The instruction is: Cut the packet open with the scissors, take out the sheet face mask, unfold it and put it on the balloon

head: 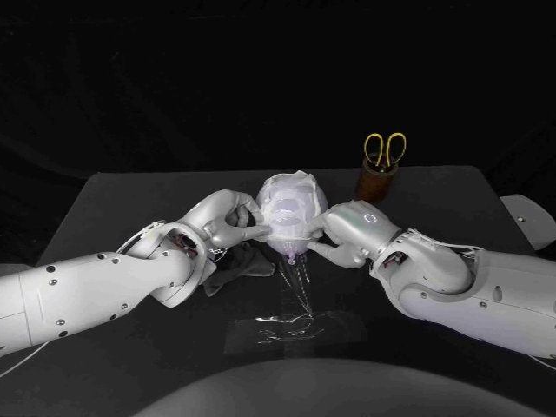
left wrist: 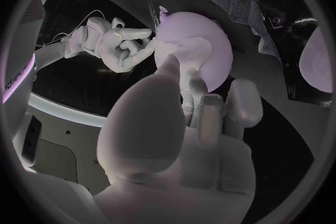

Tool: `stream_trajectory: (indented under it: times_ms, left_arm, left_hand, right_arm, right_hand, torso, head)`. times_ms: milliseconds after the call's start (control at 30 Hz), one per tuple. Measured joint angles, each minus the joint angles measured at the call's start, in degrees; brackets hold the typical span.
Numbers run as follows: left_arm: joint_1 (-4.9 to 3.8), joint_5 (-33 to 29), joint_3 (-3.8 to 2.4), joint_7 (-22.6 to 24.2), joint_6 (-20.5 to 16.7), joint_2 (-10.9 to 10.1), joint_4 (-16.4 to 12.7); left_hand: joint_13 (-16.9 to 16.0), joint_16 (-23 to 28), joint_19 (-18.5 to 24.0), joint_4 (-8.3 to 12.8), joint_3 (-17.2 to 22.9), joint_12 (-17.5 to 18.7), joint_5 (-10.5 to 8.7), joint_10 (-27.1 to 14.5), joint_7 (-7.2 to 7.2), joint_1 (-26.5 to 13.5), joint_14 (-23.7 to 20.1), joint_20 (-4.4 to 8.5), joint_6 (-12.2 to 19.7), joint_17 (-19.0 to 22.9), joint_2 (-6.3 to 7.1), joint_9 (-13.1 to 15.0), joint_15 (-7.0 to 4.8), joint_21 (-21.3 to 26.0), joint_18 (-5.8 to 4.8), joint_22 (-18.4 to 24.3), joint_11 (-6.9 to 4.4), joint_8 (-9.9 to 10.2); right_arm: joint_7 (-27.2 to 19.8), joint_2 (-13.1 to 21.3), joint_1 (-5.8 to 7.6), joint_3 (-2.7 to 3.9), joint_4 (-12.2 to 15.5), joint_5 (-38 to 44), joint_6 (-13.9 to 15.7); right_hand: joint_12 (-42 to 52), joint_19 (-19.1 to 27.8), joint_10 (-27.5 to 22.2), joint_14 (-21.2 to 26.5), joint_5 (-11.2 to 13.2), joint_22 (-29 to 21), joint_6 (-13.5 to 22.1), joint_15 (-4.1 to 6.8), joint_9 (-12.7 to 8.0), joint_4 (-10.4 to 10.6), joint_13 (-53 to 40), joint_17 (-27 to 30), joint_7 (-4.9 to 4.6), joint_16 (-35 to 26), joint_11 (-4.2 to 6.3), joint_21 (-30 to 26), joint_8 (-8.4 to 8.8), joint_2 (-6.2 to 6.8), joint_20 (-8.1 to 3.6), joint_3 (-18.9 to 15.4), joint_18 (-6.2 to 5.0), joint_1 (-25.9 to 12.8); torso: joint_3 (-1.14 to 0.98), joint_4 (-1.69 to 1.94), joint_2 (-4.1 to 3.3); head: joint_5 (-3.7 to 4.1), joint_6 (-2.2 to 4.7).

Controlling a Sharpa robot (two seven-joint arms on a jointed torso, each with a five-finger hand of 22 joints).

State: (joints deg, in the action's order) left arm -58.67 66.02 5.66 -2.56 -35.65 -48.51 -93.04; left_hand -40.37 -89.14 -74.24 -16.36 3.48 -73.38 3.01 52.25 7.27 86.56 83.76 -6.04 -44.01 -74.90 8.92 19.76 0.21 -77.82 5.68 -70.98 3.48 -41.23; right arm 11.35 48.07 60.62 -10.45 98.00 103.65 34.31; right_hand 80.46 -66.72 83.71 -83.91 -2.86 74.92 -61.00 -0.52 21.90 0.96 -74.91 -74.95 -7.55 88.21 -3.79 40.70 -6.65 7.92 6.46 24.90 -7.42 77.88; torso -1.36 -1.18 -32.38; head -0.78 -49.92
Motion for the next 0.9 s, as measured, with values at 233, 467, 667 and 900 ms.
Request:
stream_trajectory:
  times_ms: [233, 467, 667, 900]
  left_arm:
    - [0.0, 0.5, -0.02, -0.8, 0.2, 0.3, 0.3]
    - [0.0, 0.7, -0.04, -1.2, 0.3, 0.5, 0.4]
    - [0.0, 0.6, -0.05, -1.2, 0.2, 0.5, 0.3]
    - [0.0, 0.1, -0.05, -0.8, 0.1, 0.5, 0.2]
  left_hand:
    - [-1.2, -0.2, -0.2, 0.0, 0.0, -0.3, 0.0, 1.3, -0.41, 2.4, 0.0, 0.2, -0.8, 0.0, -1.24, -0.6, 0.0, -0.4, 0.0, -0.7, -0.3, 0.7]
    - [-3.8, -0.4, -0.9, -0.1, 1.7, -1.2, 0.0, 3.8, -0.99, 4.5, 0.3, 0.5, -3.1, 0.0, -3.3, -1.4, -0.27, -1.3, -0.18, -1.6, -0.94, 1.6]
    - [-6.6, -0.5, -1.6, -0.1, 5.5, -1.8, 0.0, 5.8, -2.06, 6.6, 0.3, 1.14, -5.8, 0.0, -5.4, -2.4, -1.38, -1.8, -0.87, -2.4, -1.84, 2.8]
    - [-7.8, -0.5, -1.9, 0.1, 11.0, -1.8, -0.13, 6.7, -1.92, 7.5, 0.2, 1.44, -6.7, 0.0, -5.68, -2.9, -1.44, -2.2, -0.89, -2.8, -0.91, 3.4]
  right_arm:
    - [0.0, 0.0, 0.0, 0.0, 0.0, 0.0, 0.0]
    - [0.0, 0.0, 0.0, 0.0, 0.0, 0.0, 0.0]
    - [0.1, 0.0, 0.0, 0.0, 0.0, 0.0, 0.0]
    - [0.1, 0.0, 0.0, 0.0, -0.1, 0.0, 0.0]
  right_hand:
    - [-0.1, 0.0, 0.0, 0.0, 0.0, 0.0, 0.0, 0.0, -0.1, 0.0, 0.0, 0.0, 0.0, 0.0, 0.0, 0.0, 0.0, 0.0, 0.0, 0.0, 0.01, 0.0]
    - [-0.1, 0.0, 0.0, 0.0, 0.0, 0.0, 0.0, 0.0, 0.0, 0.0, 0.0, 0.0, 0.0, -0.1, 0.0, 0.0, 0.0, 0.0, 0.0, 0.0, 0.01, 0.0]
    - [-0.1, 0.0, 0.0, 0.0, 0.0, 0.0, 0.0, -0.01, 0.0, 0.0, 0.0, 0.0, 0.01, 0.1, 0.0, 0.0, -0.01, 0.0, 0.0, 0.0, 0.01, 0.0]
    - [-0.1, 0.0, 0.0, 0.0, 0.0, 0.0, 0.0, -0.01, 0.0, 0.0, 0.0, 0.0, 0.01, 0.1, 0.0, 0.0, -0.01, 0.0, 0.01, 0.0, 0.01, 0.0]
  torso:
    - [0.0, 0.0, -0.03]
    - [0.0, 0.02, -0.03]
    - [0.02, 0.03, -0.03]
    - [0.02, 0.04, -0.04]
  head:
    - [0.08, -0.01]
    - [0.08, -0.08]
    - [0.04, -0.08]
    - [-0.02, -0.09]
